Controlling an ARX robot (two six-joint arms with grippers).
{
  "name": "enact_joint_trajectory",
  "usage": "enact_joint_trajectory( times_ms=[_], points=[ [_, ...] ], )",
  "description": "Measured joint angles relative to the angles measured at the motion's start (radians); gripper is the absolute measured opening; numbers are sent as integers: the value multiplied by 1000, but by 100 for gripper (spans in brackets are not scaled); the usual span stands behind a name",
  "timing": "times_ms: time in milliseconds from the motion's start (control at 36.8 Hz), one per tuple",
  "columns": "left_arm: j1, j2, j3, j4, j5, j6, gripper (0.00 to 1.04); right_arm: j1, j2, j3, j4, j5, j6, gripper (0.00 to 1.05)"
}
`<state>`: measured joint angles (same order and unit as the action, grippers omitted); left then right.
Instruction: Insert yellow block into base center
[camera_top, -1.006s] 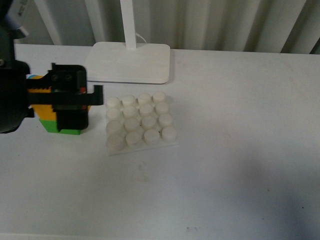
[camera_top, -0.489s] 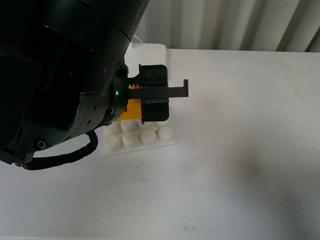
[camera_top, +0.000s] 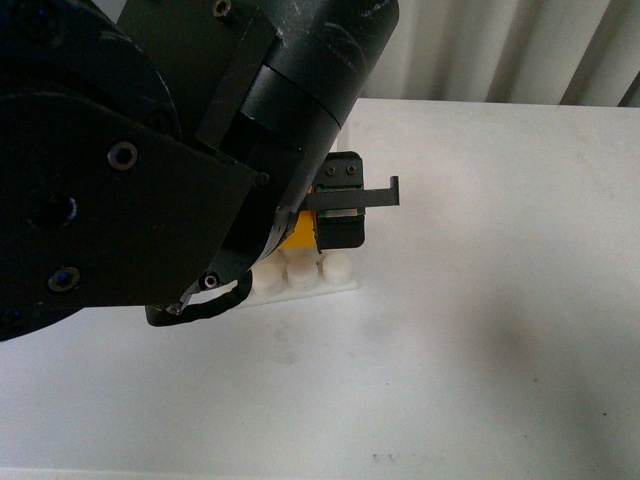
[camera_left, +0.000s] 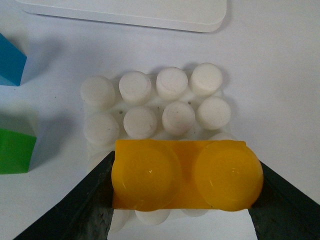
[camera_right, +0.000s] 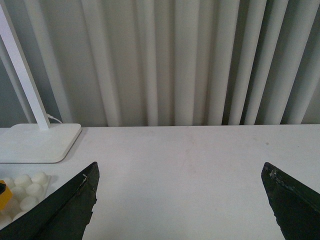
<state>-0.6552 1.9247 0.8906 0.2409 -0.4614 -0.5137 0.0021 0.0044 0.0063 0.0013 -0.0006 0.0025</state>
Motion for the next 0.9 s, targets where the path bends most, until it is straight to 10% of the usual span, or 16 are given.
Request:
enact_joint_trajectory(
  times_ms=[897],
  points=[
    [12,84,52,-8,1,-27,66,0,0,0,0,0,0,95]
  ],
)
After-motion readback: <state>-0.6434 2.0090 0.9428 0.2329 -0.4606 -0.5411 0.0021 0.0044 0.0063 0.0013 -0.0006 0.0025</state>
